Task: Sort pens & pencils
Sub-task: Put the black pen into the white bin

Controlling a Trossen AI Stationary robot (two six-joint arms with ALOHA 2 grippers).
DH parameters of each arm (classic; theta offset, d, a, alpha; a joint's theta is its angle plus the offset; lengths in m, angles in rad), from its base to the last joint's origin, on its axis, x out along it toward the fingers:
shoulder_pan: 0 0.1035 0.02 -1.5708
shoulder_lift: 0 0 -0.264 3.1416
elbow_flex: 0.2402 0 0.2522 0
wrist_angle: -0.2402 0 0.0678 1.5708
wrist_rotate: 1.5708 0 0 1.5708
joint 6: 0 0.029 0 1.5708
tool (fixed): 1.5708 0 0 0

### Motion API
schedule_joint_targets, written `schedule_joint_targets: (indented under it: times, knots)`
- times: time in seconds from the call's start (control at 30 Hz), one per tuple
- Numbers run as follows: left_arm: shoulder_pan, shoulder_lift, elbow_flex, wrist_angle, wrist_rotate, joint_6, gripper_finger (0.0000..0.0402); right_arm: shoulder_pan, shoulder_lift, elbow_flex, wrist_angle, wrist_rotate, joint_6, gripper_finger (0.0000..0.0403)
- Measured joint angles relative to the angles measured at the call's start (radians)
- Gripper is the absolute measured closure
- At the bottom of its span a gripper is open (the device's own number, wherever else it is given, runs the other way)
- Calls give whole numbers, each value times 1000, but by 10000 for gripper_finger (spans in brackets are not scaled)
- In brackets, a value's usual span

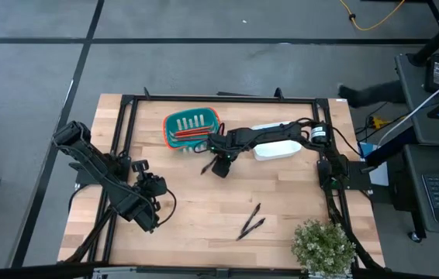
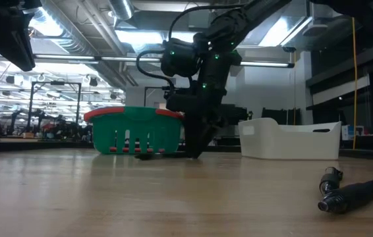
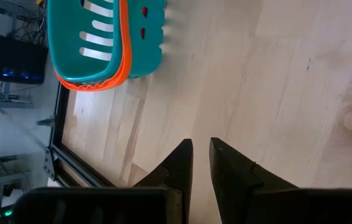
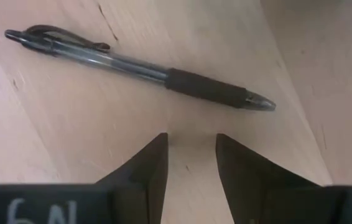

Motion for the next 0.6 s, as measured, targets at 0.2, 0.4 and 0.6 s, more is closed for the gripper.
schedule_joint_targets:
  times: [0.2, 0.4, 0.6]
  knots:
    - [0, 0, 0, 0, 0, 0, 352, 14, 0, 0, -4, 0, -18, 267]
    - [0, 0, 0, 0, -1, 0, 352, 55, -2, 0, -21, 0, -33, 267]
    - [0, 0, 0, -8, -16, 1, 352, 119, -2, 75, -116, 101, -187, 267]
